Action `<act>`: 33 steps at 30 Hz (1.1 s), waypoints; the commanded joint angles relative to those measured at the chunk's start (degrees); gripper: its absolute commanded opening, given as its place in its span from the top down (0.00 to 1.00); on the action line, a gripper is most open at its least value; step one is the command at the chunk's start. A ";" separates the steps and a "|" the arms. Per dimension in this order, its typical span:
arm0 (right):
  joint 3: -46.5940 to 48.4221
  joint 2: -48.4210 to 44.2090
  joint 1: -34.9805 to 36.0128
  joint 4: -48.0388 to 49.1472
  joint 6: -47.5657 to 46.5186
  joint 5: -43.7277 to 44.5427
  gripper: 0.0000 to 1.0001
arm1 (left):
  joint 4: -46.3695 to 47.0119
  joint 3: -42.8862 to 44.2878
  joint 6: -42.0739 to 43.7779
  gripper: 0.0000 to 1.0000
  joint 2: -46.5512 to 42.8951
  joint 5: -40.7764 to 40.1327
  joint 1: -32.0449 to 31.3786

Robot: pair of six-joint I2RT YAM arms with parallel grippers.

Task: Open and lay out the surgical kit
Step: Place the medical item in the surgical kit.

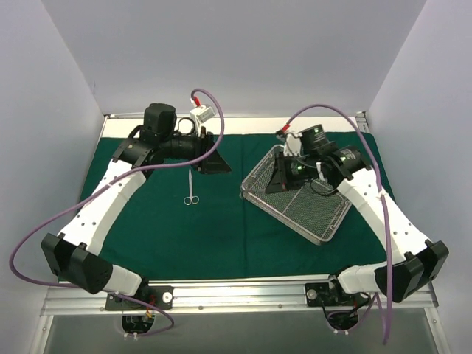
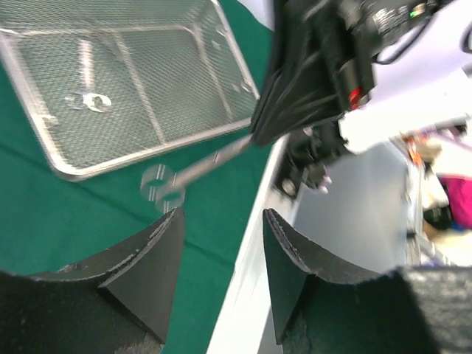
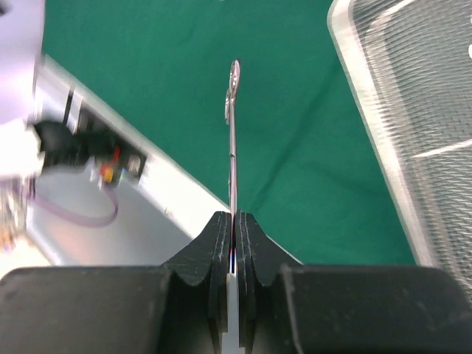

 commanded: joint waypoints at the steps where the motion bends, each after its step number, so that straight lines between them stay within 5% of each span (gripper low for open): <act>1: 1.84 -0.21 6.59 -3.02 -1.87 -3.93 1.00 | -4.24 -0.81 5.13 0.45 -3.15 4.97 -1.46; 9: 3.25 0.76 16.88 -2.50 -2.23 -8.33 1.00 | -4.61 -11.35 6.02 0.44 -11.49 8.05 -5.94; 18: 3.78 2.26 20.67 0.31 -1.61 -13.85 1.00 | -1.61 -20.93 1.10 0.44 -17.82 11.14 -8.31; 33: 4.56 2.34 22.43 2.51 -0.29 -17.91 1.00 | 0.85 -22.70 -3.04 0.44 -16.78 12.53 -12.71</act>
